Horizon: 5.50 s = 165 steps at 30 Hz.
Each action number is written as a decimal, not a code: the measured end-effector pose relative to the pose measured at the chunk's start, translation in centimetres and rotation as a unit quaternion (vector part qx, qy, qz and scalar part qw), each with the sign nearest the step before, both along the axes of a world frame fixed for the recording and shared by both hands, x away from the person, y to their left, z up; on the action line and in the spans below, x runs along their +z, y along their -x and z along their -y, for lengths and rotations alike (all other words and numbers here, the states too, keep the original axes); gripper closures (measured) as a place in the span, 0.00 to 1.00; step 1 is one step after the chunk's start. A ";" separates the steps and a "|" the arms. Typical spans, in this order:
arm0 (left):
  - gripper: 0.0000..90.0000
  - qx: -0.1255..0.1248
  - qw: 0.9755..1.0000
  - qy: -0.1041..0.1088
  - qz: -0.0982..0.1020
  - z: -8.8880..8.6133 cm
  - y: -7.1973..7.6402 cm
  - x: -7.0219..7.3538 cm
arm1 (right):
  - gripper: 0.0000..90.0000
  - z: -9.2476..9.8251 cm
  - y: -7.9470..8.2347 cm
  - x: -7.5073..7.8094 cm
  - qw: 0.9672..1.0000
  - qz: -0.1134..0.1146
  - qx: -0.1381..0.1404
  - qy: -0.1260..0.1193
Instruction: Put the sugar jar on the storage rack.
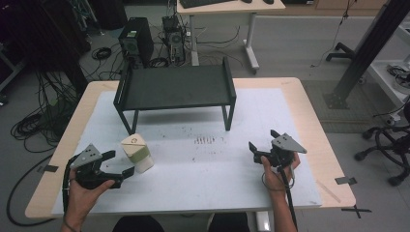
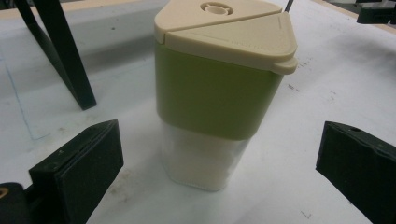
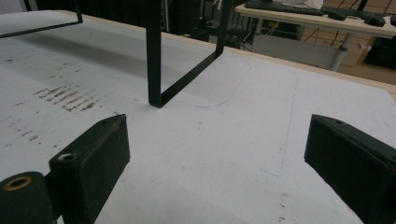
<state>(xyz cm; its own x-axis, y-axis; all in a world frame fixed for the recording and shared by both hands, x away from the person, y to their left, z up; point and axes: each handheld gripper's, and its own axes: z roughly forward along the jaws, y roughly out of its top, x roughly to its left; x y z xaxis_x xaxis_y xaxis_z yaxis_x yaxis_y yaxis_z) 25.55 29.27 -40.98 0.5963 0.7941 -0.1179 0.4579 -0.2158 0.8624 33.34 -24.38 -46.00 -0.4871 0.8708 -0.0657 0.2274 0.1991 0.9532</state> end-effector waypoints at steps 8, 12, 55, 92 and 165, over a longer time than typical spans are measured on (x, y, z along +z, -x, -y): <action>0.01 -0.004 1.000 0.000 -0.005 0.4 -0.6 -0.4 | 0.08 0.0 0.0 0.0 1.000 0.000 0.000 0.000; 0.01 -0.005 1.000 0.003 -0.005 0.6 -1.0 -0.6 | 0.08 0.0 0.0 0.0 1.000 -0.001 0.000 0.000; 0.01 -0.021 1.000 0.009 -0.014 2.3 -3.8 -1.4 | 0.08 -0.1 0.0 0.0 1.000 -0.003 0.001 0.003; 0.01 -0.025 1.000 0.012 -0.012 2.8 -4.1 -1.5 | 0.08 -0.1 0.0 0.0 1.000 -0.003 -0.002 0.004; 0.01 -0.028 0.999 0.014 -0.007 3.1 -4.3 -1.6 | 0.08 -0.1 0.0 0.0 1.000 -0.003 0.001 0.003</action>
